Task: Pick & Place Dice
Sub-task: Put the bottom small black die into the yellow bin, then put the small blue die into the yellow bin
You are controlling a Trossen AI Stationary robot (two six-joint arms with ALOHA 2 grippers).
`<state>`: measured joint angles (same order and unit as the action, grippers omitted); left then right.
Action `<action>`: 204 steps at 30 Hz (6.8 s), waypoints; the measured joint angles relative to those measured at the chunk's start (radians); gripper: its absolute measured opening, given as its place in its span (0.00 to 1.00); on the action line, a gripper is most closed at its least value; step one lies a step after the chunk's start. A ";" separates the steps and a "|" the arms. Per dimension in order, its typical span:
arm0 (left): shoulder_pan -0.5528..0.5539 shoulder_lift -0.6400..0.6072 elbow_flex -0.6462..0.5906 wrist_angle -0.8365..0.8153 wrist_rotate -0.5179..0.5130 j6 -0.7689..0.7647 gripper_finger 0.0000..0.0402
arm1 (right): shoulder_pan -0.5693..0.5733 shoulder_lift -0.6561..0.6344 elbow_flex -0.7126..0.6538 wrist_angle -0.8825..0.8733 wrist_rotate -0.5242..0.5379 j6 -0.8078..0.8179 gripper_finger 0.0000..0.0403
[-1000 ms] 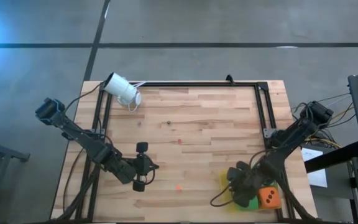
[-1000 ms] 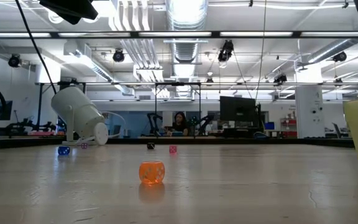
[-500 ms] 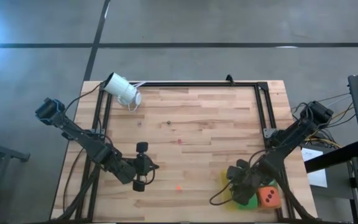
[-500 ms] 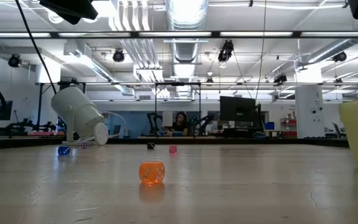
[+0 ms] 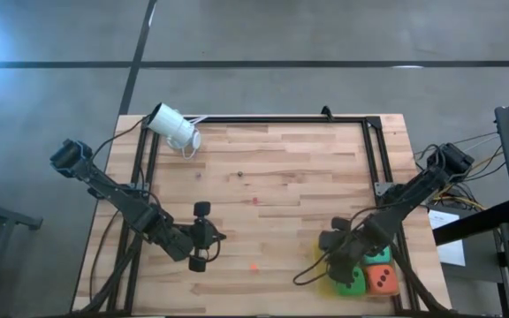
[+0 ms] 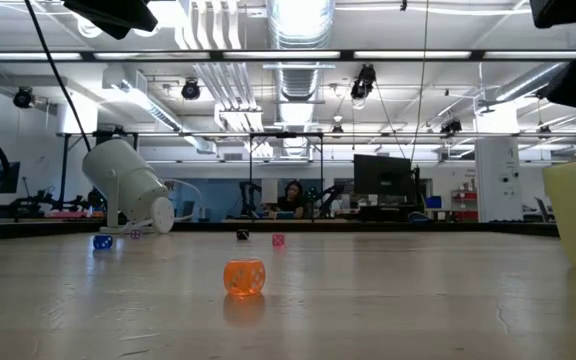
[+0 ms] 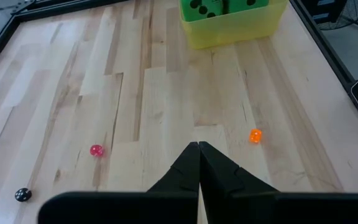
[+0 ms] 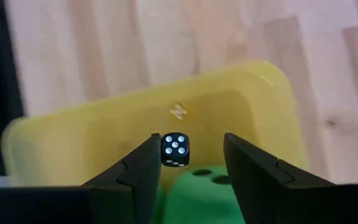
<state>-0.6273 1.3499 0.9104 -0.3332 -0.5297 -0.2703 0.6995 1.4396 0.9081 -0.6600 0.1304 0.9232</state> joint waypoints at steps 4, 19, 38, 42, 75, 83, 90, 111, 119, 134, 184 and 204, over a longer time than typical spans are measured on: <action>0.000 0.000 0.000 0.000 0.000 0.000 0.01 | -0.001 0.000 -0.001 -0.060 0.037 -0.009 0.41; 0.000 0.000 0.000 0.000 0.000 0.000 0.01 | -0.007 0.000 -0.002 -0.120 0.145 -0.060 0.41; 0.000 0.000 0.000 -0.001 0.000 0.005 0.01 | 0.006 0.005 0.123 -0.119 0.196 -0.142 0.41; 0.000 0.000 0.000 -0.021 -0.001 -0.004 0.01 | 0.025 0.004 0.196 -0.112 0.337 -0.220 0.40; 0.059 0.000 -0.086 -0.177 0.142 -0.263 0.20 | 0.040 0.004 0.101 0.124 0.632 -0.247 0.36; 0.168 0.000 -0.111 -0.364 0.144 -0.584 0.32 | 0.040 0.004 0.101 0.125 0.632 -0.247 0.36; 0.341 0.000 -0.157 -0.358 0.356 -0.802 0.32 | 0.040 0.004 0.101 0.125 0.631 -0.247 0.35; 0.455 0.002 -0.251 -0.216 0.456 -0.801 0.32 | 0.040 0.004 0.100 0.126 0.631 -0.255 0.33; 0.459 0.002 -0.163 -0.302 0.428 -0.861 0.32 | 0.040 0.004 0.099 0.126 0.631 -0.255 0.33; 0.480 0.118 -0.099 -0.414 0.418 -0.938 0.32 | 0.040 0.004 0.097 0.124 0.631 -0.255 0.33; 0.498 0.217 -0.165 -0.275 0.467 -0.839 0.32 | 0.040 0.004 0.097 0.119 0.629 -0.250 0.33; 0.497 0.216 -0.163 -0.310 0.468 -0.782 0.12 | 0.040 0.004 0.097 0.120 0.629 -0.251 0.33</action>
<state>-0.1299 1.5654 0.7470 -0.6432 -0.0620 -1.0523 0.7391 1.4437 1.0050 -0.5404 0.7593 0.6724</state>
